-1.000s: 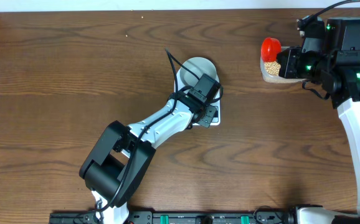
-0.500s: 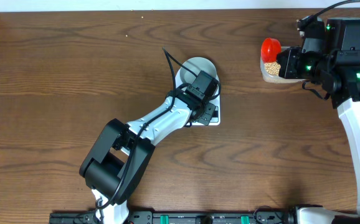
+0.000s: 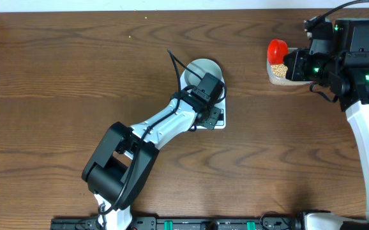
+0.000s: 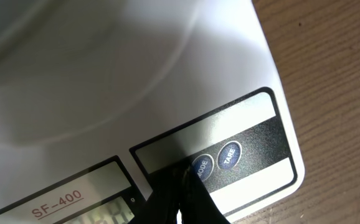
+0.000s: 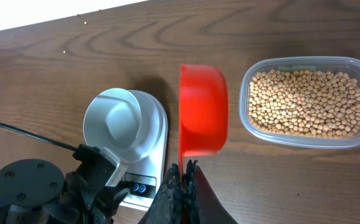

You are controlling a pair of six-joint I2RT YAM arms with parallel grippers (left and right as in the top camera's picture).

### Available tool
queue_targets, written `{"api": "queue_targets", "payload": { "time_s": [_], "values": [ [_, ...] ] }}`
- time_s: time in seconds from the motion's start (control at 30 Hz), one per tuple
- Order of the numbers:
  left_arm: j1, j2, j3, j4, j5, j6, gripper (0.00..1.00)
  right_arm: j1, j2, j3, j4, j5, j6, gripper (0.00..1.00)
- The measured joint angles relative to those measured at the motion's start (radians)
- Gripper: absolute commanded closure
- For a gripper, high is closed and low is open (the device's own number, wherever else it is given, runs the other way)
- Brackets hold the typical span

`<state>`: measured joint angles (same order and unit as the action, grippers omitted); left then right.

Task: Scoop item into bowl and weigh 50g on scale
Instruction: 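Press the TARE button on the scale with the left gripper, then withdraw the left gripper from the scale to the left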

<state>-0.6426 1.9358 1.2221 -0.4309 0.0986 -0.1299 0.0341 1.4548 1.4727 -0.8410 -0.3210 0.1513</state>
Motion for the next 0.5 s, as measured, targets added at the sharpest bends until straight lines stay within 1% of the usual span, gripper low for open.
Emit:
{"api": "queue_targets", "payload": {
  "time_s": [0.27,0.37,0.5],
  "values": [
    [0.0,-0.029,0.006,-0.026,0.0,0.0,0.93,0.0,0.0,0.0,0.002,0.0,0.0,0.99],
    [0.0,-0.106,0.006,0.012,-0.001,-0.001,0.93,0.0,0.0,0.0,0.011,0.0,0.0,0.99],
    [-0.001,-0.273,0.013,0.09,-0.024,0.0,0.93,0.0,0.0,0.0,0.016,0.0,0.0,0.99]
  ]
}}
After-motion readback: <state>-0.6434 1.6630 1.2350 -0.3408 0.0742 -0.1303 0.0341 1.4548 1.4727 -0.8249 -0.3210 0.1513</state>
